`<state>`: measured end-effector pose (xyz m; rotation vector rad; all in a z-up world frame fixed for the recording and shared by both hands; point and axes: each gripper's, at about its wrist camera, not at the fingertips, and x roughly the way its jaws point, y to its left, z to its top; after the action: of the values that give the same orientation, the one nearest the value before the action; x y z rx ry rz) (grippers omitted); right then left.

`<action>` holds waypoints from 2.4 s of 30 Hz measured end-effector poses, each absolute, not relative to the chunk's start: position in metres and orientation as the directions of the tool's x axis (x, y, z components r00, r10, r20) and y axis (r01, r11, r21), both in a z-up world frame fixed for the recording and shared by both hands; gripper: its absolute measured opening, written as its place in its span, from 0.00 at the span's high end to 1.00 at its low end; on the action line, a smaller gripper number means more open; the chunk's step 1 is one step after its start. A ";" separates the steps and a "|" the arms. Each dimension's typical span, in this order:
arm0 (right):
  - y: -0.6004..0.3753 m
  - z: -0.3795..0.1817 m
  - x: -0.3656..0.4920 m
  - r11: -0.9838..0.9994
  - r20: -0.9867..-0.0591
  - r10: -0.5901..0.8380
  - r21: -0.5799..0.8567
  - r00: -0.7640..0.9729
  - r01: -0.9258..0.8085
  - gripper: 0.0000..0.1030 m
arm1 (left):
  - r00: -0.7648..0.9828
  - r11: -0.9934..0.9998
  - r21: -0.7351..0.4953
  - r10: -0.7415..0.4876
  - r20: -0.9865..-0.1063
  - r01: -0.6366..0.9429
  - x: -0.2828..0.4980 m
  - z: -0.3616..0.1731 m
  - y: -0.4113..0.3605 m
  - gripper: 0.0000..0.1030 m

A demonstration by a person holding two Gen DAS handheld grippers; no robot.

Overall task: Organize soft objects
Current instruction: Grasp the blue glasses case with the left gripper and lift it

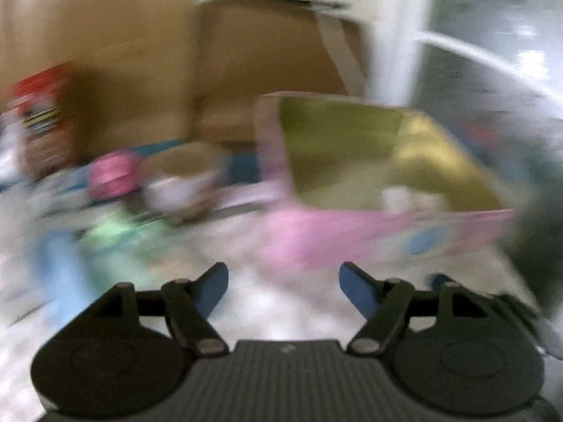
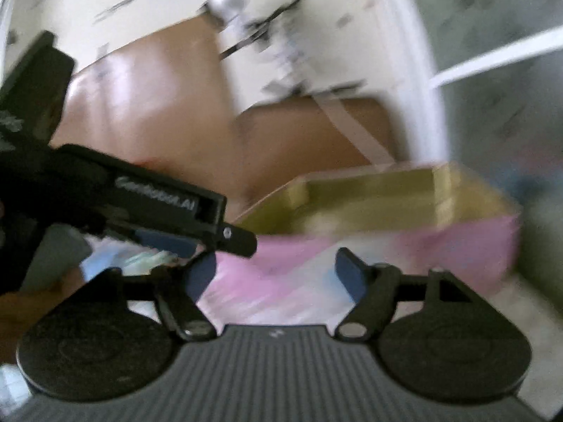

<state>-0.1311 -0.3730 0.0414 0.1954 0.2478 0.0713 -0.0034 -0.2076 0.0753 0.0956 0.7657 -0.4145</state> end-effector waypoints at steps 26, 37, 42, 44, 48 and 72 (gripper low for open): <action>-0.207 0.026 -0.063 0.950 -0.469 0.313 0.144 0.826 -0.279 0.38 | 0.736 0.998 0.000 -0.050 -0.676 0.067 0.007 0.029 -0.011 0.28; -0.168 0.022 -0.011 0.935 -0.552 0.345 0.129 0.759 -0.331 0.35 | 0.735 0.999 -0.049 -0.044 -0.677 0.015 0.010 0.023 0.024 0.28; -0.167 0.020 -0.002 0.925 -0.549 0.364 0.121 0.753 -0.359 0.46 | 0.727 0.998 -0.068 -0.051 -0.685 0.006 0.008 0.022 0.030 0.28; -0.173 0.021 -0.010 0.915 -0.549 0.389 0.135 0.739 -0.381 0.46 | 0.723 0.995 -0.096 -0.087 -0.686 0.028 0.009 0.023 0.028 0.28; -0.200 0.021 -0.051 0.882 -0.565 0.429 0.095 0.705 -0.461 0.45 | 0.686 0.963 -0.190 -0.269 -0.676 0.190 0.010 0.026 0.005 0.25; -0.294 0.004 -0.128 0.955 -0.503 0.276 0.045 0.819 -0.294 0.26 | 0.350 0.743 -0.446 -0.644 -0.681 0.499 -0.005 0.015 -0.085 0.37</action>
<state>-0.1285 -0.2938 0.0039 -0.0355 0.5304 0.3038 -0.0050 -0.0847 0.0150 -0.1710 0.9602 -0.7448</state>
